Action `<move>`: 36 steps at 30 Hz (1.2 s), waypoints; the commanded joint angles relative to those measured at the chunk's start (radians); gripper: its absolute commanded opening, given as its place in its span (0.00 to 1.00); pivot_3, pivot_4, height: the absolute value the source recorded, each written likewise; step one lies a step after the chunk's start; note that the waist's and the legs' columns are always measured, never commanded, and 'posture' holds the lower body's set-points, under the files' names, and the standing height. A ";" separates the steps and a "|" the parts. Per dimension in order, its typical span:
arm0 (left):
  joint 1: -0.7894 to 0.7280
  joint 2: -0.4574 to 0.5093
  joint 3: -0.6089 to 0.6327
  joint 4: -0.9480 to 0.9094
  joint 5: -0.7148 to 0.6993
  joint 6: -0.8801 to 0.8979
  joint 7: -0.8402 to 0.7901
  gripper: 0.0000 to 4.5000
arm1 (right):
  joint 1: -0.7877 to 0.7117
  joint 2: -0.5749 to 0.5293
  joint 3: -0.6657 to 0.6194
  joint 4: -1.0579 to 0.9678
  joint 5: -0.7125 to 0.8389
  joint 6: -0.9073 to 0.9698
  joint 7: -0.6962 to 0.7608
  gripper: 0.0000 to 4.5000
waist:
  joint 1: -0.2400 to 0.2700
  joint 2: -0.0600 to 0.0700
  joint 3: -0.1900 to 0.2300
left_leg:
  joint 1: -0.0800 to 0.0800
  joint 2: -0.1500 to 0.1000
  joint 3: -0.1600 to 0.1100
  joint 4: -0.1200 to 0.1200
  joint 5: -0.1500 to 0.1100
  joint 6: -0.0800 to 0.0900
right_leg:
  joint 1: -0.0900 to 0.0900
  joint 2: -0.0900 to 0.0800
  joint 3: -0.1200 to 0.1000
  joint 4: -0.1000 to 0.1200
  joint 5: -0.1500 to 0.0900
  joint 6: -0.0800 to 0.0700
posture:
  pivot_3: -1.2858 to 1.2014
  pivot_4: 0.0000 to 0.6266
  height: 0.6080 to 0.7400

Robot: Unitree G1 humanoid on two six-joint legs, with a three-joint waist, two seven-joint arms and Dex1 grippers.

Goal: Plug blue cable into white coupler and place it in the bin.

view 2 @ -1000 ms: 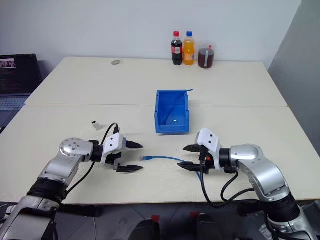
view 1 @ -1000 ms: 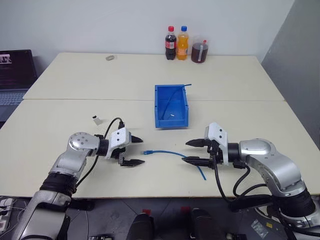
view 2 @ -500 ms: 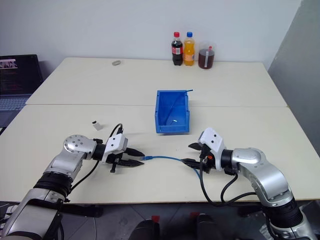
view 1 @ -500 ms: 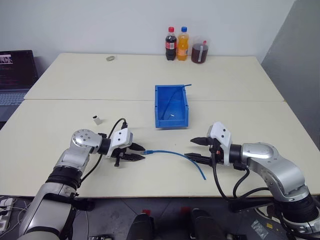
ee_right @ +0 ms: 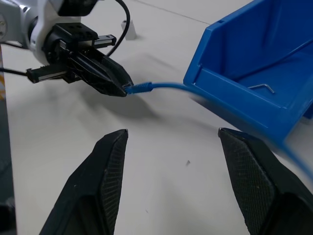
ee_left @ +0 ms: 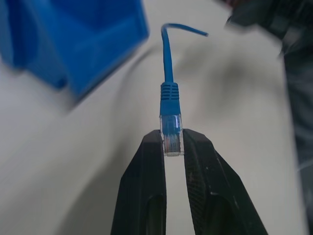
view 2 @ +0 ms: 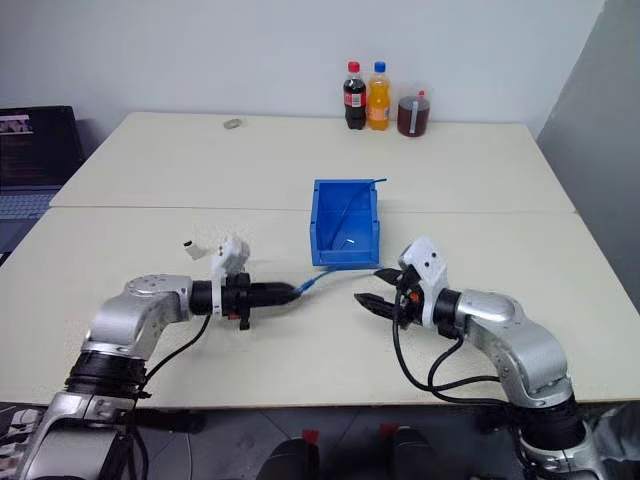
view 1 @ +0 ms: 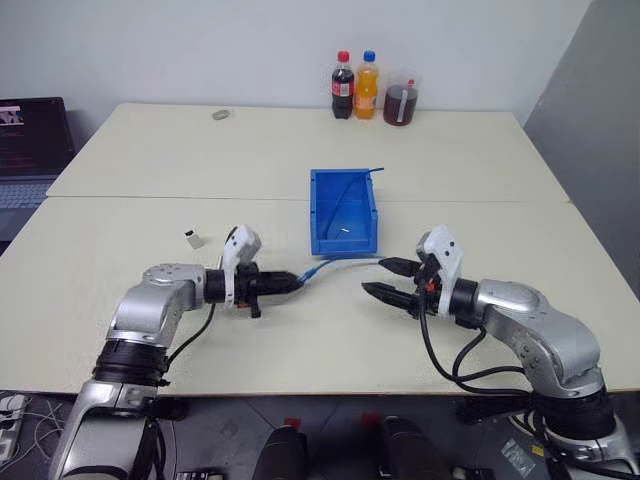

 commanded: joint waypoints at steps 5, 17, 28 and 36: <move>0.005 -0.087 0.123 -0.174 -0.269 0.299 0.173 0.05 | -0.018 0.097 -0.146 -0.009 0.321 0.239 -0.077 0.70 | -0.002 0.000 0.000 | 0.002 0.000 -0.001 0.000 0.000 0.000 | 0.001 0.000 0.000 0.001 -0.001 0.001 | 0.52 0.24 1.00; 0.023 -0.109 0.134 -0.211 -0.392 0.356 0.255 0.05 | -0.153 0.193 -0.302 0.230 0.641 0.378 -0.207 0.70 | -0.003 0.000 0.000 | 0.002 0.000 0.000 -0.001 0.000 0.000 | 0.001 0.001 0.001 0.000 0.002 -0.004 | 0.52 0.24 1.00; 0.041 -0.092 0.139 -0.233 -0.487 0.392 0.282 0.05 | -0.162 0.189 -0.237 0.275 0.638 0.343 -0.192 0.70 | -0.004 0.000 0.000 | 0.002 0.000 -0.001 -0.001 0.000 0.000 | 0.001 0.001 0.001 0.000 0.000 0.000 | 0.52 0.24 1.00; 0.047 -0.079 0.137 -0.230 -0.501 0.387 0.290 0.05 | -0.167 0.176 -0.229 0.295 0.649 0.329 -0.180 0.27 | -0.004 0.000 0.000 | 0.002 0.000 -0.001 -0.001 0.000 0.000 | 0.000 0.002 0.001 0.000 0.000 0.000 | 0.52 0.24 1.00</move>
